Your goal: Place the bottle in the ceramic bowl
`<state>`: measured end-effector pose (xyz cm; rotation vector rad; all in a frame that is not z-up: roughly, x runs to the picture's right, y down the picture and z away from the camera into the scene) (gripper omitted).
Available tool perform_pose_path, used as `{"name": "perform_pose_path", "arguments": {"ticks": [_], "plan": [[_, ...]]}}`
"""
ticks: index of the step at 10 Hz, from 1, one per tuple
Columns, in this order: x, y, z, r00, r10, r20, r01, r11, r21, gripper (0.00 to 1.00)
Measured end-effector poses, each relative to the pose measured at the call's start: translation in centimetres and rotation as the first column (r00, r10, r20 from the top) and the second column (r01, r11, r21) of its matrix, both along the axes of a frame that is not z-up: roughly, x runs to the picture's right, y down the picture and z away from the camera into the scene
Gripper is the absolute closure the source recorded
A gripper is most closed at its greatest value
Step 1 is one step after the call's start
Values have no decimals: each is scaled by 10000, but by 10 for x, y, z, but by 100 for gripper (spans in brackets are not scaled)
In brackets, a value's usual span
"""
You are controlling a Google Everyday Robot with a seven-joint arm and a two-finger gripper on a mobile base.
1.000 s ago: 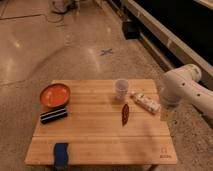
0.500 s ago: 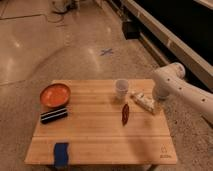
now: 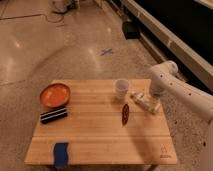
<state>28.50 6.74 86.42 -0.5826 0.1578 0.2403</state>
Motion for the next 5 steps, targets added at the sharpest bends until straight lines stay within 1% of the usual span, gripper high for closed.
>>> {"name": "perform_pose_path", "arguments": {"ticks": [3, 5], "plan": [[-9, 6, 23, 9995, 316, -42, -317, 9988, -381, 35], [-5, 7, 33, 9988, 442, -198, -451, 9978, -482, 35]]}}
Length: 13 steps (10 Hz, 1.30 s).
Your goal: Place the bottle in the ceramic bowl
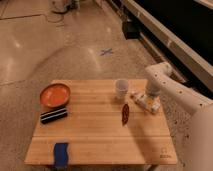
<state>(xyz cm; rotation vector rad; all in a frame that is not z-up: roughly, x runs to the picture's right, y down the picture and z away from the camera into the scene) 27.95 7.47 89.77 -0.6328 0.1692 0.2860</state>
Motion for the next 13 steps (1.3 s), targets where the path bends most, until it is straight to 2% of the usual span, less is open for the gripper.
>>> {"name": "perform_pose_path", "arguments": {"ticks": [3, 9, 10, 13], "plan": [[4, 3, 9, 9997, 84, -213, -87, 9998, -159, 38], [19, 9, 14, 9977, 362, -579, -374, 9991, -197, 97], [26, 7, 13, 9963, 373, -771, -383, 9992, -112, 100], [45, -12, 5, 9913, 489, -1222, -454, 9985, 316, 100]]}}
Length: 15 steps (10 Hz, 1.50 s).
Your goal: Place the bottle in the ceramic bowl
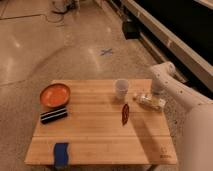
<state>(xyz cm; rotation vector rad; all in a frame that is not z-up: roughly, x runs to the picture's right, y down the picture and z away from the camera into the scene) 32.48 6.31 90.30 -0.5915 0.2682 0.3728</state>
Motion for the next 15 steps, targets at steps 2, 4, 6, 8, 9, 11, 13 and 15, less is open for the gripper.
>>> {"name": "perform_pose_path", "arguments": {"ticks": [2, 4, 6, 8, 9, 11, 13, 15], "plan": [[2, -18, -15, 10000, -74, 64, 73, 9999, 132, 100], [-5, -31, -34, 9987, -245, 437, 240, 9997, 99, 100], [-7, -48, -59, 9947, -518, 883, 509, 9986, 125, 100], [-14, -67, -83, 9872, -734, 1419, 704, 9972, 259, 100], [-26, -75, -95, 9793, -864, 1829, 822, 9962, 301, 100], [-66, -87, -118, 9486, -1189, 2932, 1126, 9929, 382, 100], [-109, -90, -136, 9069, -1360, 3987, 1331, 9905, 350, 100], [-171, -92, -154, 8357, -1755, 5204, 1761, 9832, 488, 100]]}}
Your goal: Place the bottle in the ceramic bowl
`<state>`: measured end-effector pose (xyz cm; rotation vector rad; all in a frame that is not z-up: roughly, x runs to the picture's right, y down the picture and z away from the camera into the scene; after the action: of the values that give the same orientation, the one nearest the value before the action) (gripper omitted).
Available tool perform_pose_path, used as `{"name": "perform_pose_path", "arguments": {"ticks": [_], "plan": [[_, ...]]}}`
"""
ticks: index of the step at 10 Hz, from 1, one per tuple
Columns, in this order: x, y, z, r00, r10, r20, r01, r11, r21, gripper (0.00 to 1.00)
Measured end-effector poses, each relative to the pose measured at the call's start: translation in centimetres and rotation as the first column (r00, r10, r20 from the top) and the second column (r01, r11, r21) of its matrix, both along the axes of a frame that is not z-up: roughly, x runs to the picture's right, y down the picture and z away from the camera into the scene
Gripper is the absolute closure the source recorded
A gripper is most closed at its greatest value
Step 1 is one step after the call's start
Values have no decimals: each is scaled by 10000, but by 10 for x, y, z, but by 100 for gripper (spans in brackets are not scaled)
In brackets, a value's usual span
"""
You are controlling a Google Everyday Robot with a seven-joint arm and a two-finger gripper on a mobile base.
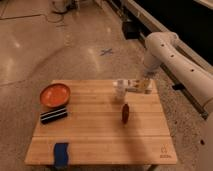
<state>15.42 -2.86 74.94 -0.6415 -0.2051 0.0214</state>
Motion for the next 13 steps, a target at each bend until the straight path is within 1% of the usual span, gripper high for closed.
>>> {"name": "perform_pose_path", "arguments": {"ticks": [1, 2, 3, 4, 5, 6, 7, 8, 9, 13], "plan": [[-24, 0, -5, 9986, -182, 502, 178, 9998, 70, 100], [-56, 1, -11, 9929, -359, 1133, 338, 9992, 200, 100], [-92, 3, -16, 9808, -423, 1905, 355, 9986, 389, 100], [-119, 7, -21, 9667, -388, 2531, 254, 9981, 561, 100], [-138, 10, -22, 9544, -332, 2966, 138, 9976, 672, 100], [-162, 16, -23, 9342, -219, 3560, -104, 9960, 886, 100], [-172, 18, -23, 9246, -177, 3804, -218, 9948, 991, 100], [-178, 19, -23, 9187, -157, 3946, -283, 9940, 1053, 100], [-179, 20, -23, 9174, -150, 3977, -298, 9939, 1063, 100], [-177, 21, -22, 9190, -145, 3941, -287, 9942, 1036, 100]]}}
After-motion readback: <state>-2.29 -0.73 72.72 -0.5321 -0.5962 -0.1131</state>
